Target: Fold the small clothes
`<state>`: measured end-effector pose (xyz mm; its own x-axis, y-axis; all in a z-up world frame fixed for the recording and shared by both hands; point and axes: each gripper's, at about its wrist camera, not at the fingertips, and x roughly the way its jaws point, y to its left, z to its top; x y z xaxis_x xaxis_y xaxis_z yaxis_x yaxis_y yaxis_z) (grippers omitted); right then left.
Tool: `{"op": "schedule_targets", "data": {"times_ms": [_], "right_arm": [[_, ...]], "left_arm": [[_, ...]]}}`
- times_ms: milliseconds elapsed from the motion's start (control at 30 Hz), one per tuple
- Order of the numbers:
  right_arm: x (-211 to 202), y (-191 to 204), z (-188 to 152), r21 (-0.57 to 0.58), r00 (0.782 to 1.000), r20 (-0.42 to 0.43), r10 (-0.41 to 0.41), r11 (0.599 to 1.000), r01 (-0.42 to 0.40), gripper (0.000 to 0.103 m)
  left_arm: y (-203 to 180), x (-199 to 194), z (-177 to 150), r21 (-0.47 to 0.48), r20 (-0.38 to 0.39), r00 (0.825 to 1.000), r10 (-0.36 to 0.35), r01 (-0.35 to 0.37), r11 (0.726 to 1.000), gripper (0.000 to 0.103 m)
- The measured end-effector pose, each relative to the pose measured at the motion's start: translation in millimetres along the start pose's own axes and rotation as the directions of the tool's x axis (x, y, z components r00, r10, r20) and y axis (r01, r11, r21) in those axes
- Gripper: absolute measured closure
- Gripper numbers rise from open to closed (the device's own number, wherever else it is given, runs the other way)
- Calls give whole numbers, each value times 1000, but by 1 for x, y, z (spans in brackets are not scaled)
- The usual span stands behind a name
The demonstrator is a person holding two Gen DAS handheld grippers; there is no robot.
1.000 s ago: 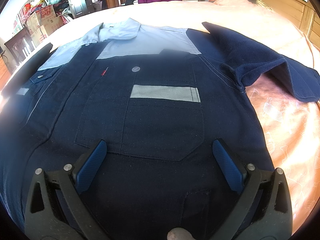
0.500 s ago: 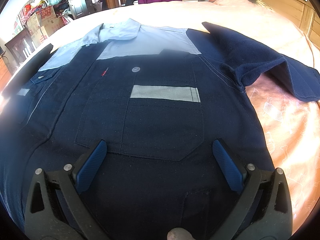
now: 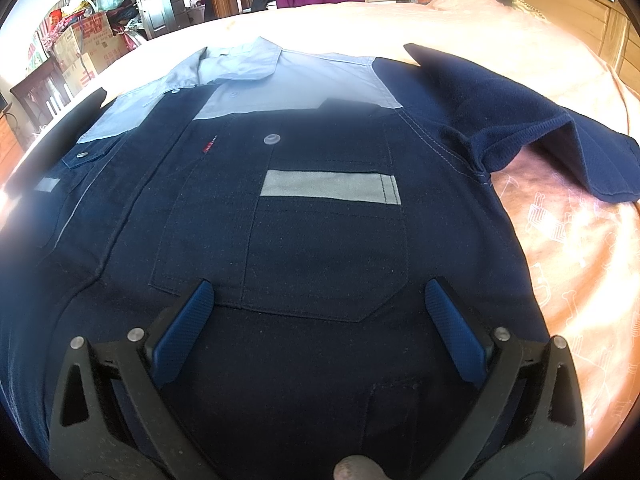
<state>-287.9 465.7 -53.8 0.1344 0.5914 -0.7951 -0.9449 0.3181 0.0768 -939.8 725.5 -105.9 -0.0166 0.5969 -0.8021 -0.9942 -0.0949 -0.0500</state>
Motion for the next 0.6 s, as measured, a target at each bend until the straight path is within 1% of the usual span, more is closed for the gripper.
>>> {"op": "schedule_targets", "data": {"times_ms": [167,233,267,400,433,467,533,600], "right_arm": [[-1,1,0,-4,1000,-2,-5,1000,5,0],[-1,1,0,-6,1000,-2,-7,1000,7,0],[-2,1,0,-7,1000,-1,-9,1000,9,0],[-1,1,1,-10,1000,-3,-13,1000,13,0],[-1,1,1,-12,1000,-4,-17,1000,17,0],[-1,2,1,-14,1000,-4,-20,1000,20,0],[0,1,1,-15,1000,-4,-22,1000,22,0],[1,2,2,-17,1000,-5,-25,1000,24,0]], "left_arm": [[-4,-2,1,16,-21,1000,20,-20,1000,0],[-3,-5,3,16,-39,999,11,-10,1000,0],[-2,-8,4,12,-40,999,-2,2,1000,0],[9,-14,10,-55,-37,997,-64,62,997,0],[12,-15,14,-78,-36,995,-96,93,993,0],[16,-15,21,-113,-31,989,-141,137,984,0],[30,-12,33,-213,-9,972,-234,227,950,0],[48,0,47,-351,18,941,-338,322,879,0]]}}
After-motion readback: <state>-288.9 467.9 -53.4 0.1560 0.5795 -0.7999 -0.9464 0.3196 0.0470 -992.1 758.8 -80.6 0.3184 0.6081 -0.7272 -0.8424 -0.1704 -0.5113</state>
